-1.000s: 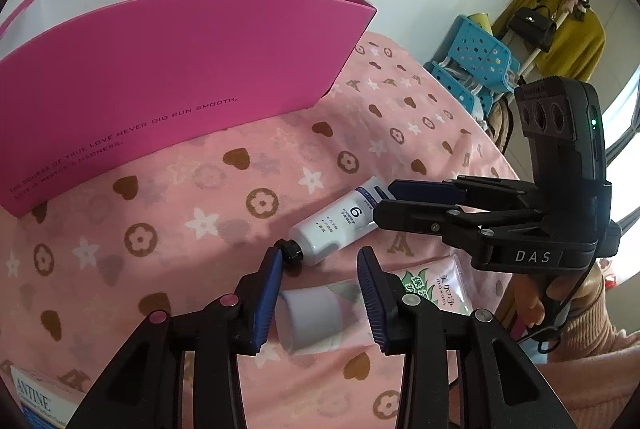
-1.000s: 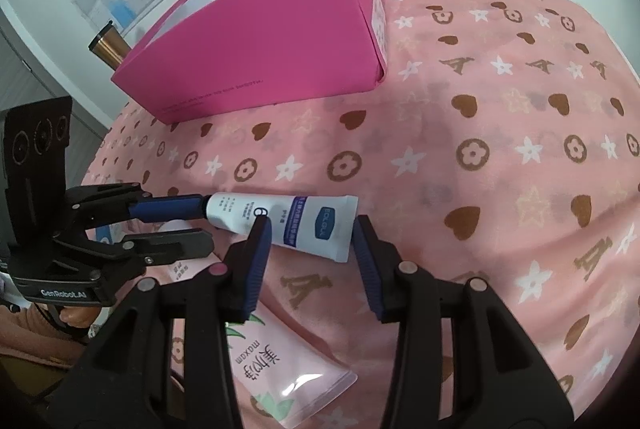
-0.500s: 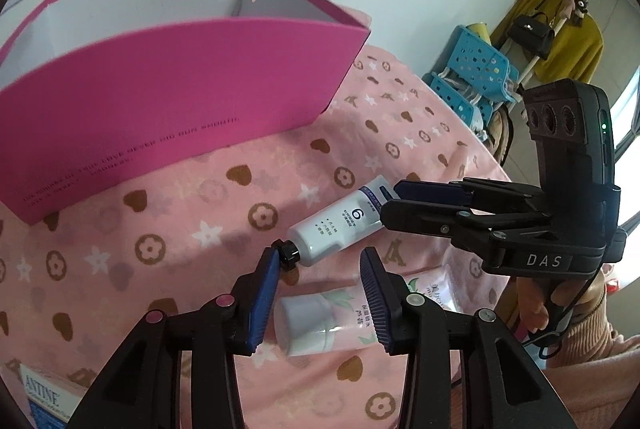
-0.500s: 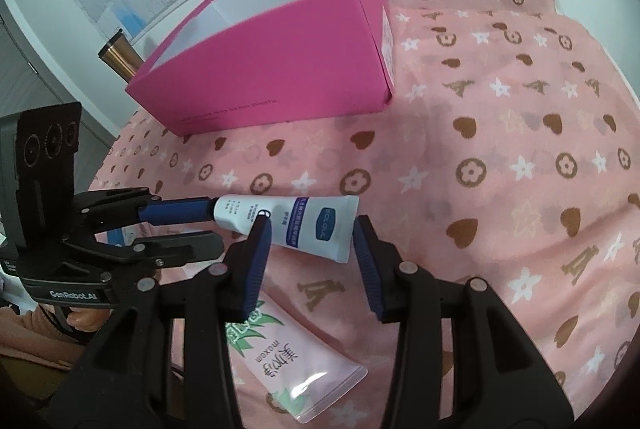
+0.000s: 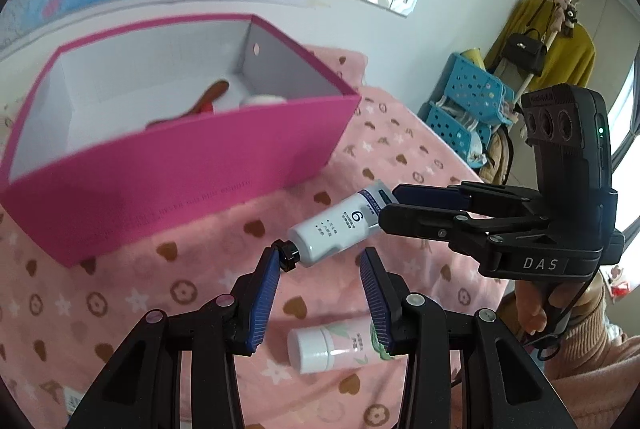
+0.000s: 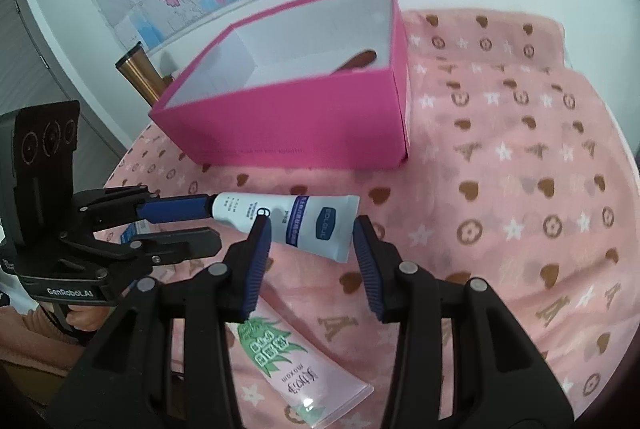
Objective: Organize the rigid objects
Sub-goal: 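Carry the white tube into the magenta box and open the right gripper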
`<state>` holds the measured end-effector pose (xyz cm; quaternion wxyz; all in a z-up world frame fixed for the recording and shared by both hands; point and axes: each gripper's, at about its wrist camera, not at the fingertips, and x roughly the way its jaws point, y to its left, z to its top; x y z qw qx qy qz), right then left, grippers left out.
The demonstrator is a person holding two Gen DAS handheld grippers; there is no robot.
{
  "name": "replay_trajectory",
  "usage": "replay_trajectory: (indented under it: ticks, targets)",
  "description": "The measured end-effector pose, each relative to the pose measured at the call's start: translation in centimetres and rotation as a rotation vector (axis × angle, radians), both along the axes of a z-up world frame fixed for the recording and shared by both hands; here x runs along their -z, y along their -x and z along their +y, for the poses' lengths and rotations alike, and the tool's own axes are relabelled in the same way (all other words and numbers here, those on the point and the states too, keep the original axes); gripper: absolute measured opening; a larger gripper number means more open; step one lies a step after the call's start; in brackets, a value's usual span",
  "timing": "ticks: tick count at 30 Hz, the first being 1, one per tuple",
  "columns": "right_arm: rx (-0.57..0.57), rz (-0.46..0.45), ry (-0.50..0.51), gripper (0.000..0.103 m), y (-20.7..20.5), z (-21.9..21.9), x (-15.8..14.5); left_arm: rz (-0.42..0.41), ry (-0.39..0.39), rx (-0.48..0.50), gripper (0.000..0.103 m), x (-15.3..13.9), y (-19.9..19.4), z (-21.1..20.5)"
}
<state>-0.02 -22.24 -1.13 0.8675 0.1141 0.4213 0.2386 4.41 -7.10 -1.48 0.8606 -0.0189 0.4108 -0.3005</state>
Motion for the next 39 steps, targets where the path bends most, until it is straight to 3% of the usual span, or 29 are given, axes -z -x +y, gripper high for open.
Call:
replay_trajectory:
  ticks: [18, 30, 39]
  targets:
    - [-0.006, -0.125, 0.017, 0.046, -3.1, 0.5, -4.6, -0.158, -0.022, -0.052, 0.041, -5.0, -2.3, 0.2]
    - [-0.003, -0.146, 0.041, 0.046, -5.9, 0.9, -5.7, -0.185, -0.026, -0.079, 0.041, -5.8, -4.1, 0.4]
    - [-0.003, -0.130, 0.052, 0.046, -7.5, 1.2, -5.5, -0.153, -0.024, -0.098, 0.041, -5.1, -6.1, 0.6]
